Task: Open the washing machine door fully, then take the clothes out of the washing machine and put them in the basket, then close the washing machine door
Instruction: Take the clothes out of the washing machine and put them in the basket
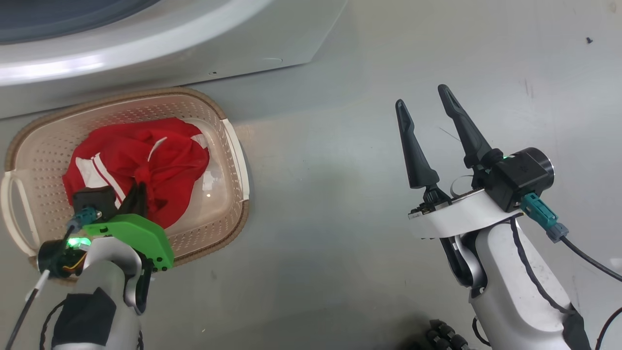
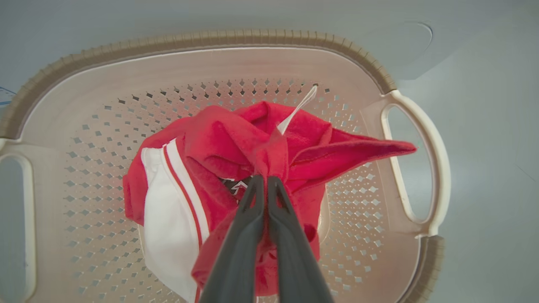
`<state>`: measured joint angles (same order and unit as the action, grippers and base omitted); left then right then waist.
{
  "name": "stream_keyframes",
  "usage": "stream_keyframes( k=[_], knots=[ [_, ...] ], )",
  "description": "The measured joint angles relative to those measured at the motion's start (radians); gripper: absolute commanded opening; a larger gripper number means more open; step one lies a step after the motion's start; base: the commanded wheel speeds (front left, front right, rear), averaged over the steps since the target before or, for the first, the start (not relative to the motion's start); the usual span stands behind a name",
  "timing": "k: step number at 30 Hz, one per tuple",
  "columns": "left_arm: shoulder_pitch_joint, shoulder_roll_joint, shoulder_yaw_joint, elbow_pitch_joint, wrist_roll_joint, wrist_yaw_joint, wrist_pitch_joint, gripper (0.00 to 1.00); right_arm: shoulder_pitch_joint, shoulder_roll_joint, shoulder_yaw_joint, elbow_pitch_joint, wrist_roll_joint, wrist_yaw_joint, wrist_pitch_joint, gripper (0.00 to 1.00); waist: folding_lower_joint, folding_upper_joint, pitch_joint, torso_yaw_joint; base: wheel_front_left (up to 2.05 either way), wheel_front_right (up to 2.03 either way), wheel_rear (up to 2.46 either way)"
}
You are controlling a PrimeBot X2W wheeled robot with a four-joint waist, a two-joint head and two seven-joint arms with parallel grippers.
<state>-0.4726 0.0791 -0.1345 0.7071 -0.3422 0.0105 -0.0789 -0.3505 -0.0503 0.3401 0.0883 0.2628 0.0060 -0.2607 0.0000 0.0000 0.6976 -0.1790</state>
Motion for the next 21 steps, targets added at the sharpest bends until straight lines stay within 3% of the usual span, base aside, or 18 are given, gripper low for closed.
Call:
stream_keyframes(
  k=[11, 12, 13, 14, 15, 21],
  knots=[
    [-0.067, -0.006, 0.01, 0.127, -0.019, -0.032, -0.012, 0.0, -0.017, 0.0, 0.001, 0.015, 0.001, -0.001, 0.0, 1.0, 0.0001, 0.0, 0.018, -0.002, 0.0, 0.0, 0.0],
    [-0.071, -0.007, 0.01, 0.135, -0.02, -0.035, -0.012, 0.27, -0.018, 0.0, 0.001, 0.016, 0.001, -0.001, 0.0, 1.0, 0.0001, 0.0, 0.017, -0.001, 0.0, 0.0, 0.0],
    [-0.075, -0.008, 0.011, 0.146, -0.021, -0.036, -0.016, 0.48, -0.019, 0.0, 0.001, 0.017, 0.001, -0.001, 0.0, 1.0, 0.0001, 0.0, 0.015, 0.0, 0.0, 0.0, 0.0],
    [-0.079, -0.009, 0.013, 0.158, -0.026, -0.039, -0.016, 0.82, -0.021, 0.0, 0.002, 0.019, 0.001, -0.001, 0.0, 1.0, 0.0001, 0.0, 0.013, 0.0, 0.0, 0.0, 0.0],
    [-0.081, -0.009, 0.015, 0.166, -0.034, -0.042, -0.021, 1.0, -0.022, 0.0, 0.004, 0.021, 0.001, -0.001, 0.0, 1.0, 0.0, 0.0, 0.01, 0.001, 0.0, 0.0, 0.0],
    [-0.088, -0.011, 0.032, 0.208, -0.045, -0.044, -0.065, 1.0, -0.03, 0.0, 0.006, 0.036, 0.011, -0.001, 0.0, 1.0, 0.0, 0.0, -0.014, 0.004, 0.0, 0.0, 0.0]
  ],
)
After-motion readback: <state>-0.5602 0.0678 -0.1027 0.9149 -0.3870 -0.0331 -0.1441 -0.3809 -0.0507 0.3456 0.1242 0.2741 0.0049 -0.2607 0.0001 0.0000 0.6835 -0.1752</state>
